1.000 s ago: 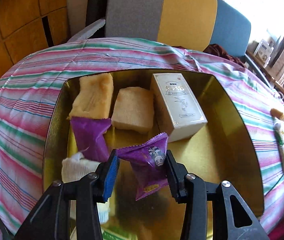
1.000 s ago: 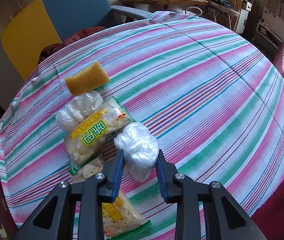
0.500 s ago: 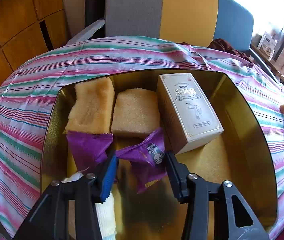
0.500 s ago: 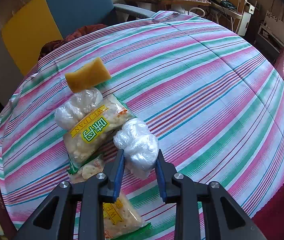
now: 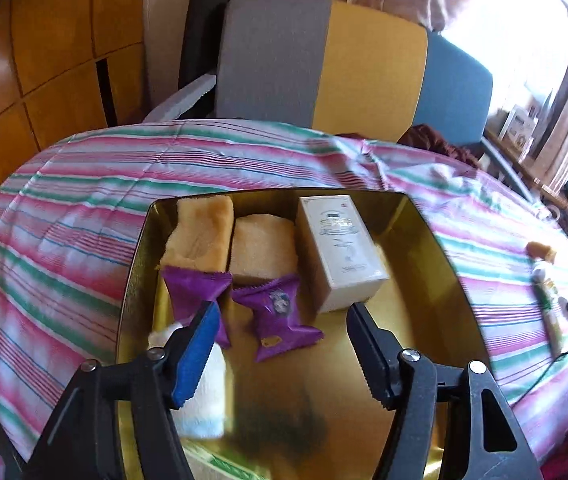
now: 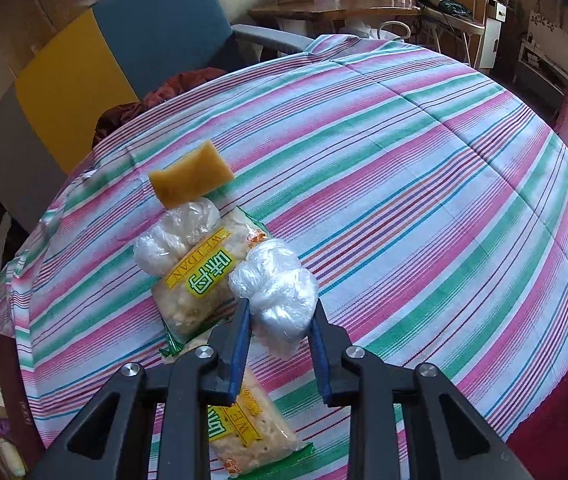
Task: Organize objects
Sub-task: 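Place the purple sachet in the tray with the left gripper while the right gripper grasps the plastic-wrapped bundle, then carry the plastic-wrapped white bundle to the tray with the right gripper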
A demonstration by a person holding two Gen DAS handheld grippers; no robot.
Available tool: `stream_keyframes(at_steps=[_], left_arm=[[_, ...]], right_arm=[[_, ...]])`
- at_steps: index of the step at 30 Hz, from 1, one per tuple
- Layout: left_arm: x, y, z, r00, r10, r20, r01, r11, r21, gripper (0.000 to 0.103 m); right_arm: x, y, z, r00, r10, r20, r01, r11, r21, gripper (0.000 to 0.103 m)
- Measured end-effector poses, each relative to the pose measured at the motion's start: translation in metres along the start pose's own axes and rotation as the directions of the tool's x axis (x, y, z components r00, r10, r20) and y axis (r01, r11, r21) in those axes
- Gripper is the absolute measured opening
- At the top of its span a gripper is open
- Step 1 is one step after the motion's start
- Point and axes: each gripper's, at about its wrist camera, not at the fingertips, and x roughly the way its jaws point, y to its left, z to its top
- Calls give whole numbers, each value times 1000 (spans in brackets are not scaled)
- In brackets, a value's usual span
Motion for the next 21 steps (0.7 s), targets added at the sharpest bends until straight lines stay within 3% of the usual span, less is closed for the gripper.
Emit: stream_keyframes(at_steps=[10, 21], left_arm=[[-31, -14, -32, 999, -50, 11, 50, 999, 13, 67], [-49, -15, -57, 997, 58, 57, -61, 997, 57, 67]], right_arm=[[-16, 26, -5, 992, 116, 50, -111, 989, -97, 27], [-18, 43, -12, 988, 145, 52, -133, 975, -180, 27]])
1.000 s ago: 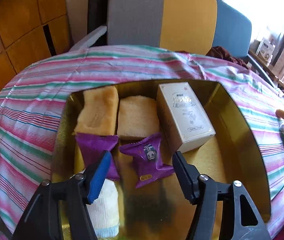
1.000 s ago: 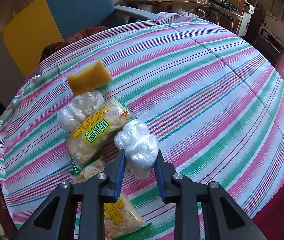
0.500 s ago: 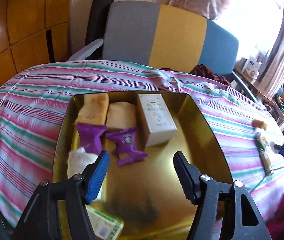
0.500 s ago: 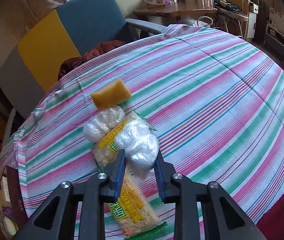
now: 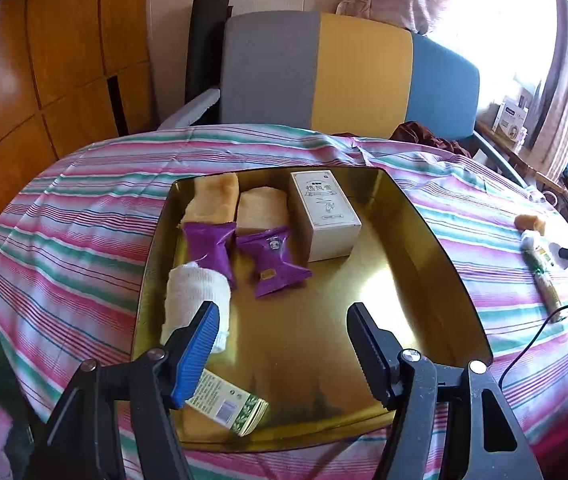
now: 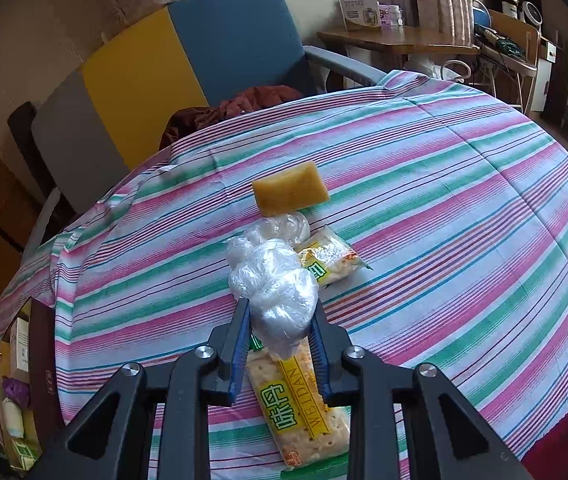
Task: Organize objects
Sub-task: 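Carry the plastic-wrapped white bundle to the tray with the right gripper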
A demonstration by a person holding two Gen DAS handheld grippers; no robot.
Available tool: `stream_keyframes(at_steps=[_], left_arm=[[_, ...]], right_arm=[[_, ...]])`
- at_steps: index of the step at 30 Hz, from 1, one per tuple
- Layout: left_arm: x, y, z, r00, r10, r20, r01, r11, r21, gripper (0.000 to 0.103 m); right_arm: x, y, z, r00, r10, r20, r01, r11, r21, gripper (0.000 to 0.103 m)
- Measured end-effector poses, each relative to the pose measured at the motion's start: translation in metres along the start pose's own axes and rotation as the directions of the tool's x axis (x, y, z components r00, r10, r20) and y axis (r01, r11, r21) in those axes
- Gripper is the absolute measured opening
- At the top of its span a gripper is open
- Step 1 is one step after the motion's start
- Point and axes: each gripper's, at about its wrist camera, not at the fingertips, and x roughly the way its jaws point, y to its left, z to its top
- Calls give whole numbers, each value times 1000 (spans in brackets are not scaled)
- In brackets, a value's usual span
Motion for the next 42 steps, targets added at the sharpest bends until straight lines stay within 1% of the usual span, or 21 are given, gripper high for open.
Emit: stream_keyframes(at_steps=[6, 10, 13, 16, 21, 25, 27, 29, 32, 35, 38, 40, 42], left_arm=[[-3, 2, -5, 1000, 11, 7, -11, 1000, 14, 67], [-5, 3, -7, 1000, 13, 13, -13, 1000, 19, 67], [-6, 6, -8, 1000, 8, 12, -9, 1000, 13, 67], [-6, 8, -9, 1000, 5, 10, -5, 1000, 7, 67], [-5, 14, -14, 1000, 3, 1, -3, 1000, -4, 67], [-5, 23, -17, 1000, 7, -3, -7, 1000, -26, 67], [-6, 30, -16, 1000, 10, -3, -10, 999, -38, 67], [-9, 39, -17, 1000, 21, 5, -21, 998, -53, 67], [-14, 57, -16, 999, 46, 13, -45, 995, -89, 67], [-17, 74, -17, 997, 74, 14, -72, 990, -120, 67], [-17, 90, -21, 996, 93, 5, -92, 985, -147, 67], [-16, 99, -24, 995, 102, -5, -101, 981, -166, 67], [-13, 104, -26, 995, 103, -14, -104, 978, -181, 67]], right_arm=[[-4, 28, -7, 999, 39, -15, -40, 996, -79, 27], [-10, 56, -18, 996, 86, -36, -90, 987, -132, 27], [-16, 86, -28, 989, 136, -60, -145, 972, -187, 27], [-22, 120, -41, 979, 187, -85, -203, 945, -256, 27], [-36, 187, -66, 952, 276, -132, -306, 873, -380, 27], [-41, 238, -87, 918, 341, -202, -396, 801, -450, 27], [-41, 264, -100, 896, 364, -254, -443, 757, -480, 27], [-39, 288, -115, 875, 377, -304, -484, 714, -505, 27], [-28, 319, -140, 853, 370, -368, -519, 674, -526, 27], [-11, 345, -161, 836, 352, -420, -541, 657, -525, 27], [7, 366, -177, 823, 330, -462, -551, 662, -508, 27], [15, 380, -185, 814, 321, -484, -559, 657, -505, 27], [20, 390, -192, 812, 310, -495, -559, 658, -505, 28]])
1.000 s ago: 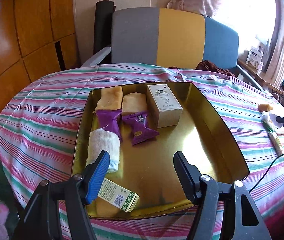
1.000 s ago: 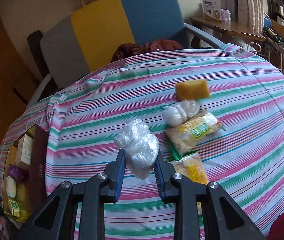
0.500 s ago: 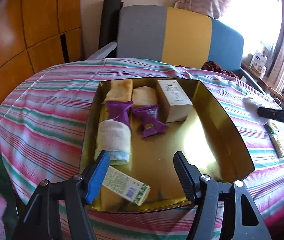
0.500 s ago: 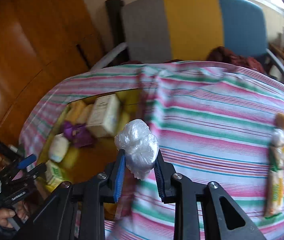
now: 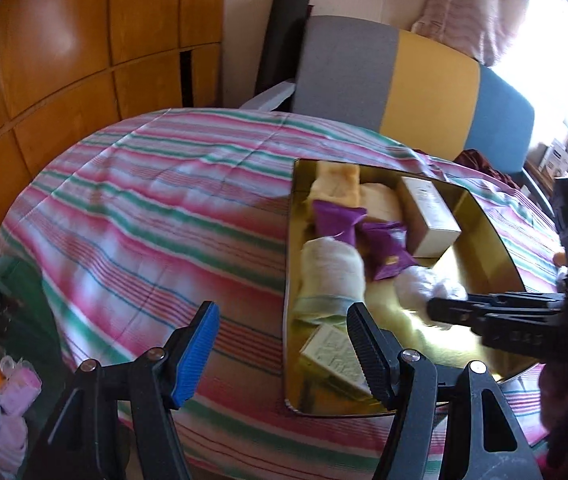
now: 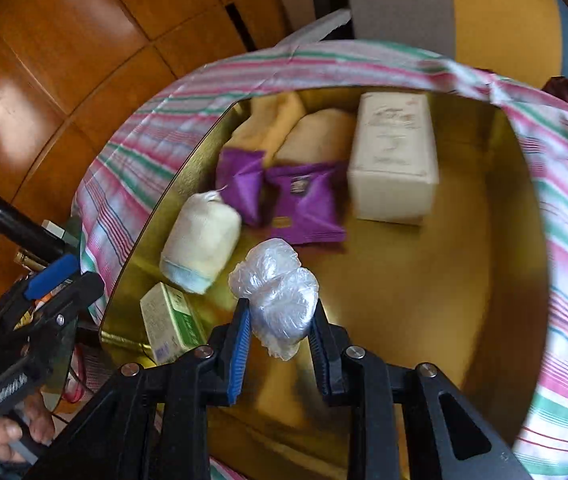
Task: Organize objects
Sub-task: 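Carry the plastic-wrapped white bundle to the tray with the right gripper, then open the right gripper and move it back toward the remaining items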
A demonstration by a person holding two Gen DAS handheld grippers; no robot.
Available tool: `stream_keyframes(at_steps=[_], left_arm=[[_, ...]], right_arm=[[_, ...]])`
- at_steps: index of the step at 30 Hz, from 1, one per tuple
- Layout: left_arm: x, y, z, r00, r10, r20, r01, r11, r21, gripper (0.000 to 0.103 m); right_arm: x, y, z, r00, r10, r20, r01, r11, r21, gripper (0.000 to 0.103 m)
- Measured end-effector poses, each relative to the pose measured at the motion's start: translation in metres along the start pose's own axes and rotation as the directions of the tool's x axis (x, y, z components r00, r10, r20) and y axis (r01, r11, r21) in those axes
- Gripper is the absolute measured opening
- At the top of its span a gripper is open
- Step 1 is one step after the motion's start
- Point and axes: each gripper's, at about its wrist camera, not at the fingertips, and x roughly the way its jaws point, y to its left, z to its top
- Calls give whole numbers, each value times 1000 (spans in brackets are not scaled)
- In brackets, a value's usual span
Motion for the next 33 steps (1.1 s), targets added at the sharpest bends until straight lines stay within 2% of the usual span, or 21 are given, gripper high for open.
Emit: stream_keyframes(at_steps=[4, 7, 12, 24, 33], left_arm=[[2, 3, -3, 1000, -3, -6, 3, 1000, -9, 67], [2, 4, -4, 1000, -7, -6, 7, 1000, -11, 67], [1, 3, -3, 1000, -9, -1, 9, 1000, -13, 67], [-14, -15, 2, 999, -25, 35, 24, 999, 38, 67], [-19, -41, 3, 998, -48, 41, 43, 994, 103, 67]], right_arm=[[15, 4, 6, 1000, 11, -28, -11, 1000, 21, 33], [17, 5, 7, 999, 32, -27, -32, 999, 27, 44], [7, 0, 3, 1000, 21, -10, -21, 999, 36, 57], [-54, -21, -18, 991, -79, 105, 76, 997, 34, 60], [-102, -77, -34, 966, -204, 157, 184, 973, 136, 63]])
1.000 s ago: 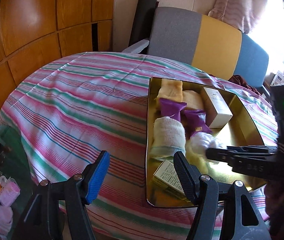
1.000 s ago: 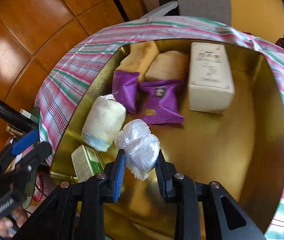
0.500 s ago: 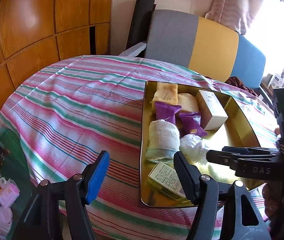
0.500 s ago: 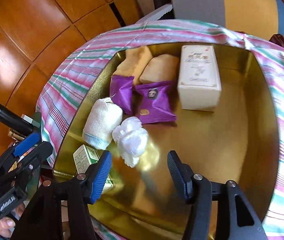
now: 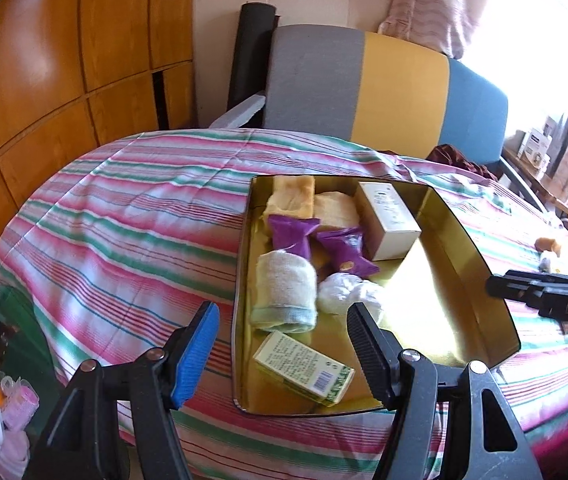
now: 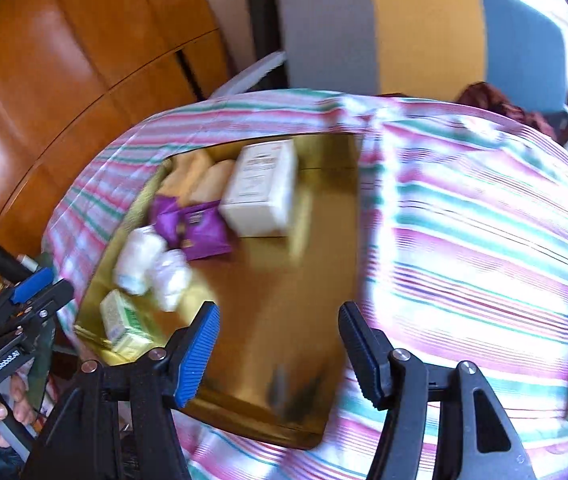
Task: Organize objects
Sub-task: 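Open the right gripper and move it back toward the remaining items, then move the left gripper over the yellow sponge on the cloth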
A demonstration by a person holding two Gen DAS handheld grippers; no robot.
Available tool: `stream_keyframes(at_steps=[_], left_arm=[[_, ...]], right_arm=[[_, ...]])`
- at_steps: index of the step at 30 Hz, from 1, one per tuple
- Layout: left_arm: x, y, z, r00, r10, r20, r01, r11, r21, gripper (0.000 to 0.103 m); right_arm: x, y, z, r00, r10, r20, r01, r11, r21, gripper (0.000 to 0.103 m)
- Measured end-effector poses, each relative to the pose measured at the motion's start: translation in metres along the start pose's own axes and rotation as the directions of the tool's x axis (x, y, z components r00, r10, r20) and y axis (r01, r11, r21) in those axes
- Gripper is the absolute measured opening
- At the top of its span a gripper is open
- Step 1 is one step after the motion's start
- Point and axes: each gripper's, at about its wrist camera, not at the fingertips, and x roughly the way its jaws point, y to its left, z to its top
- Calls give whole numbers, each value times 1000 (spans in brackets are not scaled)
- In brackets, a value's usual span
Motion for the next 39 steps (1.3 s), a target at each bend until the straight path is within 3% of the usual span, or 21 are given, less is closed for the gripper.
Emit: stream_keyframes(at_steps=[6, 11, 15, 18, 21, 24, 27, 30, 33, 39], left_arm=[[1, -20, 3, 1000, -18, -2, 18, 999, 51, 67], [1, -42, 8, 999, -47, 4, 46, 994, 103, 67], [1, -62, 15, 997, -79, 13, 77, 986, 145, 67], [2, -78, 20, 994, -107, 14, 103, 979, 177, 67], [4, -96, 27, 990, -137, 11, 132, 969, 208, 67], [6, -113, 32, 986, -168, -1, 164, 960, 228, 67], [9, -133, 39, 980, -200, -15, 198, 947, 254, 67], [12, -152, 43, 973, -227, -31, 227, 935, 273, 67], [15, -170, 46, 968, -245, -42, 247, 923, 294, 67], [24, -210, 55, 954, -289, -78, 298, 895, 332, 67]], right_arm=[[-25, -72, -3, 994, -113, 12, 110, 985, 135, 63], [-52, -137, -10, 975, -221, 19, 207, 939, 275, 63], [-74, -193, -20, 949, -314, 2, 288, 873, 394, 63], [-90, -236, -33, 928, -373, -15, 328, 795, 511, 63], [-101, -272, -48, 914, -405, -37, 343, 720, 604, 63], [-105, -294, -60, 911, -407, -61, 348, 682, 643, 63], [-97, -302, -65, 921, -376, -102, 353, 693, 628, 63], [-82, -297, -63, 935, -328, -136, 344, 738, 581, 63], [-69, -292, -60, 934, -315, -170, 356, 771, 529, 66], [-49, -293, -60, 928, -298, -223, 371, 793, 484, 67]])
